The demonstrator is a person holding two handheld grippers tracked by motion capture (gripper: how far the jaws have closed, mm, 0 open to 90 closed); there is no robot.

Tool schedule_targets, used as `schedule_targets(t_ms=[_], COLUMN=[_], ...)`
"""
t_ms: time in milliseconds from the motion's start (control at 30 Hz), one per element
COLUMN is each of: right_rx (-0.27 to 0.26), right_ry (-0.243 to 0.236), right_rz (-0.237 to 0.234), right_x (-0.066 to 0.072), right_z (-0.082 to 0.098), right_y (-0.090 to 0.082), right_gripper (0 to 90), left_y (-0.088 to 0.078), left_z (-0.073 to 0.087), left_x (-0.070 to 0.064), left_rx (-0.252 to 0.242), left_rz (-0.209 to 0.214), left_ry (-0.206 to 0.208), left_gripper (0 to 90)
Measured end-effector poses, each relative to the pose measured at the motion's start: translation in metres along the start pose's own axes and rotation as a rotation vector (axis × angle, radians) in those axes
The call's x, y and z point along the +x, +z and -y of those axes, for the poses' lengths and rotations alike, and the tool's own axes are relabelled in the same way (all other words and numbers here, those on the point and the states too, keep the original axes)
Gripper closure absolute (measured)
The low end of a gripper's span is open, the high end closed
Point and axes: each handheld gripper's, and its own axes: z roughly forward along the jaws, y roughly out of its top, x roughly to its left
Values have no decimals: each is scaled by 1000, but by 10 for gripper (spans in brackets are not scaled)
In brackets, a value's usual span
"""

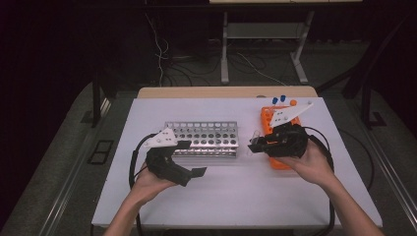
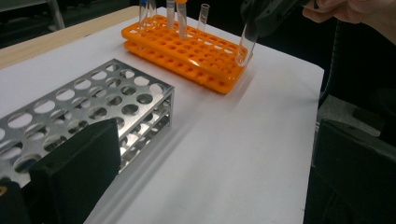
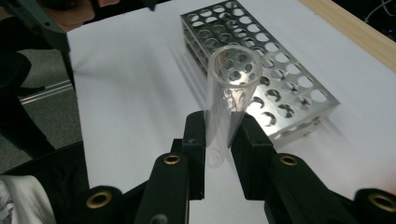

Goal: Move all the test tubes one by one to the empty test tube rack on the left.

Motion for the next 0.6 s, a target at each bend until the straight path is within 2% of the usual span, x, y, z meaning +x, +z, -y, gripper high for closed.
schedule_targets(t_ms=[33, 300, 600], right_rx=[3, 24, 52], right_ry=[-15, -44, -73], right_rz=[-10, -43, -70], right_x=[3, 10, 16], right_z=[-3, -12, -19], right_y=[2, 13, 28], right_gripper=[750, 750, 750], left_y=[1, 12, 23], left_z=[-3, -26, -48], left_x=[0, 0, -1], left_rx=[4, 54, 110], left_rz=[3, 34, 80], left_ry=[3, 48, 96], left_gripper=[0, 4, 66])
